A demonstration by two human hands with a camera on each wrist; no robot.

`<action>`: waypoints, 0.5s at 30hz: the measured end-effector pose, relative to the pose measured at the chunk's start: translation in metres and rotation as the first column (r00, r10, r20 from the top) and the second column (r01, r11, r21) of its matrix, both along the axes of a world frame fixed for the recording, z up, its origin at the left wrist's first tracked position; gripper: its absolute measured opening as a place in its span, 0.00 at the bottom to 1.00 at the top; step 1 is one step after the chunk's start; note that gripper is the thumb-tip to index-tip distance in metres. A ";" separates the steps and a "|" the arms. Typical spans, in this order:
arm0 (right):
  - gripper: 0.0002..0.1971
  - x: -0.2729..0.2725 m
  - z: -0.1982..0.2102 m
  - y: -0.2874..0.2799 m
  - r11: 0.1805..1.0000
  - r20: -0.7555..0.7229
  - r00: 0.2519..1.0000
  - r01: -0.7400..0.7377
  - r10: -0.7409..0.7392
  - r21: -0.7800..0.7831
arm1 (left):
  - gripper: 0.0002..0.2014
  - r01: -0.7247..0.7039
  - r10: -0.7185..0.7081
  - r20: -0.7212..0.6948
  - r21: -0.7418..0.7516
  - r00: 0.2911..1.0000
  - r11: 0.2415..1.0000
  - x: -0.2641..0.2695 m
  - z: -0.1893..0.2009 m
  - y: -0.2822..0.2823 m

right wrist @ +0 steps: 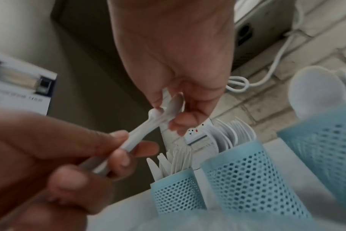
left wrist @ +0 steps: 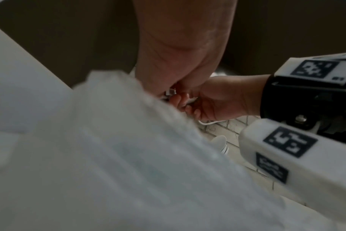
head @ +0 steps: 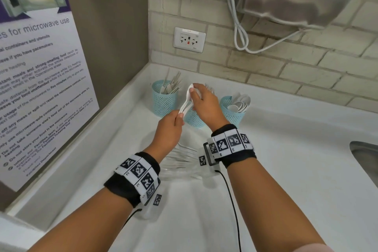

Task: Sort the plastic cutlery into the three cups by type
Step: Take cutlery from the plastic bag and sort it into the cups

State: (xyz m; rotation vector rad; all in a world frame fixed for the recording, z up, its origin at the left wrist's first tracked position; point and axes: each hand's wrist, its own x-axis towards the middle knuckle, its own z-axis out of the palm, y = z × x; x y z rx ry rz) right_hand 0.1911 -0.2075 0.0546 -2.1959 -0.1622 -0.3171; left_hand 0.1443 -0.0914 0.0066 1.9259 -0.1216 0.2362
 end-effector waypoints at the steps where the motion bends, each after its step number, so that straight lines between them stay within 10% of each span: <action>1: 0.18 -0.002 -0.001 -0.001 0.996 -0.046 0.999 -0.017 0.022 0.092 | 0.11 0.004 -0.004 0.006 0.017 1.000 1.000 -0.001 0.000 -0.001; 15: 0.17 -0.010 -0.006 -0.014 0.890 -0.250 0.967 0.068 0.052 0.451 | 0.18 0.022 -0.118 0.140 0.549 0.983 0.835 -0.010 0.003 -0.003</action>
